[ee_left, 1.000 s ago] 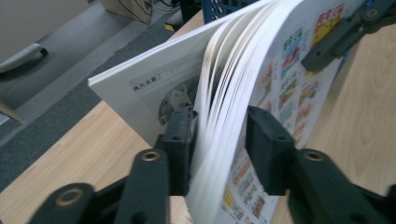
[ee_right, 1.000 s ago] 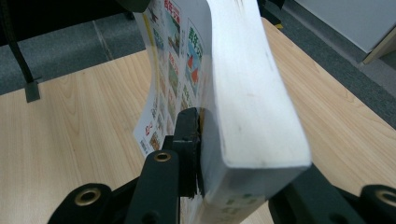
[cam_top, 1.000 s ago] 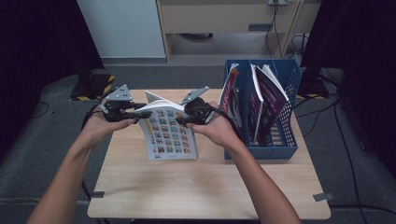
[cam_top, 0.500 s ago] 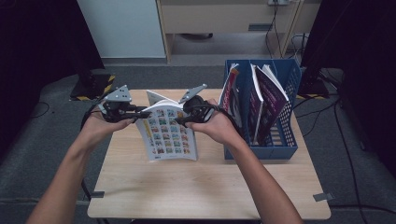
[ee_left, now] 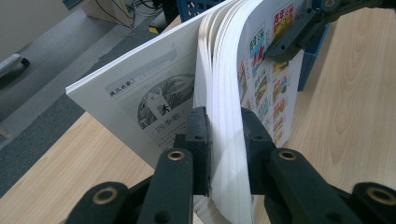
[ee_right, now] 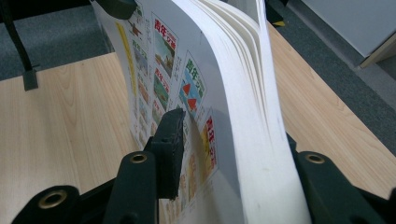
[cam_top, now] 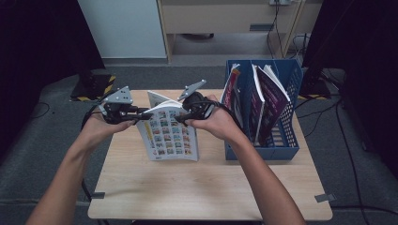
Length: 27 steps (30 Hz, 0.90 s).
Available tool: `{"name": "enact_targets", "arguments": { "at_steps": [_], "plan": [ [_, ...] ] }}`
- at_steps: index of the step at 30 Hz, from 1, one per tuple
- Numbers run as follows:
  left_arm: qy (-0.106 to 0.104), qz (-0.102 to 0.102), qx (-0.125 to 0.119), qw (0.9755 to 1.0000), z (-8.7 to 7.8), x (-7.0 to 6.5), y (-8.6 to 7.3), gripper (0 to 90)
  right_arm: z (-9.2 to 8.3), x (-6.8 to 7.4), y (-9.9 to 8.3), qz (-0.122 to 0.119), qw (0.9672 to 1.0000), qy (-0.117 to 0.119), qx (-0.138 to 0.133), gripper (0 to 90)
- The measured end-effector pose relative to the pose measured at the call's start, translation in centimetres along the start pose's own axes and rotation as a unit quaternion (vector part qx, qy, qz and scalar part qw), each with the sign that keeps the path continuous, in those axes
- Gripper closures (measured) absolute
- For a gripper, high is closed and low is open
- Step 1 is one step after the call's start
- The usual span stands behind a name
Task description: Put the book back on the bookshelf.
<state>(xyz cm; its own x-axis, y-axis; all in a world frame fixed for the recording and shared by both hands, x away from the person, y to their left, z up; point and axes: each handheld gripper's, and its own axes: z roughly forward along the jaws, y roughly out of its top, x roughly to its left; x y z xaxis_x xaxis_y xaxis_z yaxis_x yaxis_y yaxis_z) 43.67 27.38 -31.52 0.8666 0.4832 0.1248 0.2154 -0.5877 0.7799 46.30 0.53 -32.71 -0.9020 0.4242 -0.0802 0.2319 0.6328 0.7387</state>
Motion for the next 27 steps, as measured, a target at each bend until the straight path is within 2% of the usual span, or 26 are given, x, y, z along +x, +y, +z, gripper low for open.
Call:
{"name": "enact_targets", "arguments": {
  "at_steps": [4, 7, 10, 12, 16, 17, 20, 22, 25, 27],
  "plan": [
    [-0.003, 0.004, 0.0, 1.0, 0.0, -0.1, 0.0, 76.5, -0.1, 0.1, 0.3, -0.004, 0.9999, 0.005, 0.009, 59.1],
    [-0.005, 0.006, 0.001, 1.0, -0.1, -0.1, 0.1, 76.5, -0.2, 0.3, 0.4, -0.009, 0.9999, 0.004, 0.012, 66.6],
    [0.001, 0.007, -0.003, 1.0, -0.1, -0.1, 0.1, 75.4, -0.5, 0.5, 0.3, -0.011, 0.9999, 0.008, 0.011, 69.8],
    [0.012, 0.004, -0.012, 0.9999, -0.1, 0.0, 0.0, 71.6, -0.6, 0.8, 0.2, -0.014, 0.9998, 0.006, 0.01, 70.7],
    [0.036, 0.003, -0.018, 0.9992, 0.1, 0.3, -0.3, 57.8, -0.8, 1.1, -0.1, -0.018, 0.9998, 0.012, 0.005, 71.8],
    [0.038, 0.002, -0.02, 0.9991, 0.2, 0.4, -0.3, 53.3, -0.8, 1.1, -0.1, -0.019, 0.9997, 0.014, 0.004, 72.0],
    [0.038, 0.0, -0.028, 0.9989, 0.2, 0.5, -0.8, 48.3, -0.9, 1.4, -0.2, -0.022, 0.9996, 0.018, 0.002, 72.1],
    [0.028, 0.0, -0.026, 0.9993, 0.1, 0.5, -0.9, 52.2, -0.9, 1.5, -0.2, -0.024, 0.9995, 0.022, 0.001, 72.0],
    [0.011, 0.003, -0.023, 0.9997, -0.3, 0.3, -0.9, 66.5, -0.9, 1.6, -0.2, -0.021, 0.9995, 0.025, 0.0, 70.7],
    [0.004, 0.006, -0.022, 0.9997, -0.5, 0.2, -0.8, 71.8, -0.9, 1.5, 0.0, -0.022, 0.9994, 0.027, 0.004, 68.7]
  ]
}}
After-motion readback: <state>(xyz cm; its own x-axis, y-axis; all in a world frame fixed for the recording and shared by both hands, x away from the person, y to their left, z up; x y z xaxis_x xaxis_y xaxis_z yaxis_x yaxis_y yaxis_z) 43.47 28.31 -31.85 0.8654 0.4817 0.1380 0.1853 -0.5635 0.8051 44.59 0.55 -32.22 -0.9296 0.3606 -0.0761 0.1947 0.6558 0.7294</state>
